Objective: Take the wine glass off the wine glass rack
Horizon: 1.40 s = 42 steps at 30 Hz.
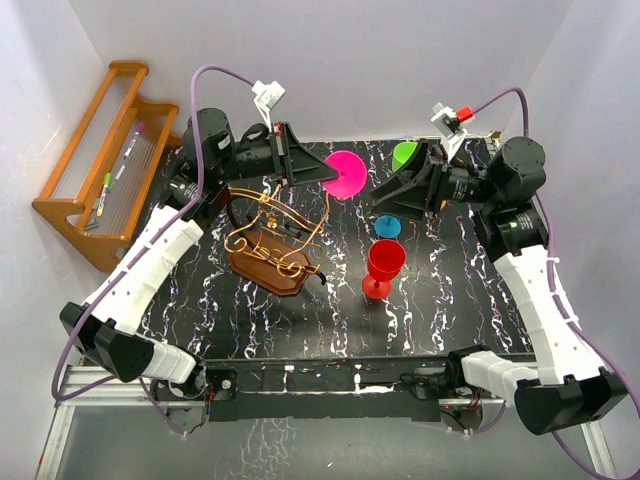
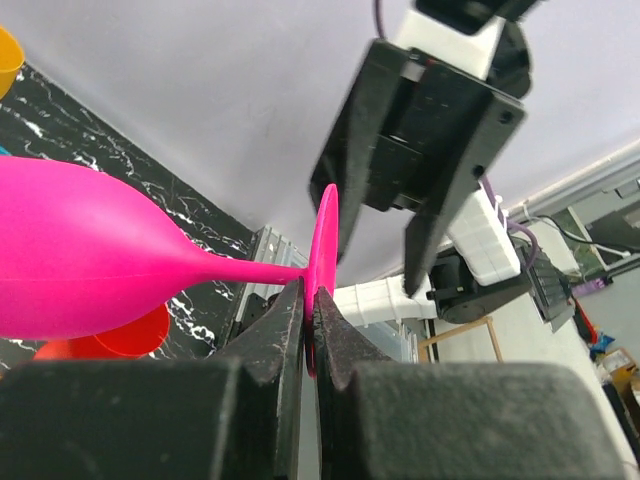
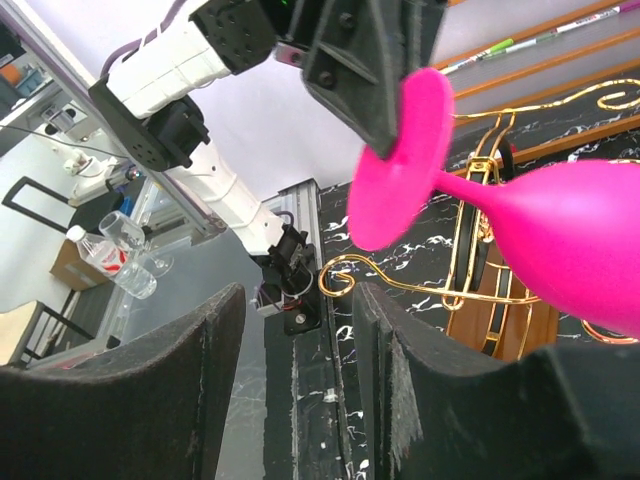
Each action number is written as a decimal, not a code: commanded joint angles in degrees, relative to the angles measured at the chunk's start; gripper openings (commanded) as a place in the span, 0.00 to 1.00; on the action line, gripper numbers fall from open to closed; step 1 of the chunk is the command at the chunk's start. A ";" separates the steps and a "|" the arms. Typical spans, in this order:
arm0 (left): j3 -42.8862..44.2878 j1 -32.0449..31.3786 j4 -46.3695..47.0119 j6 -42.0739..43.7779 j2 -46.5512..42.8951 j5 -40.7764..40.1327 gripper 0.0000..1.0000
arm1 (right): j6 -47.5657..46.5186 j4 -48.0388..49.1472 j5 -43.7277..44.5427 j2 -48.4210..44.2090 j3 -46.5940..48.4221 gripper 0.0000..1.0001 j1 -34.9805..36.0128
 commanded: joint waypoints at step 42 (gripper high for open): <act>-0.36 0.03 3.93 1.06 -0.76 2.00 0.30 | -8.16 -5.67 17.87 8.82 9.30 0.08 7.96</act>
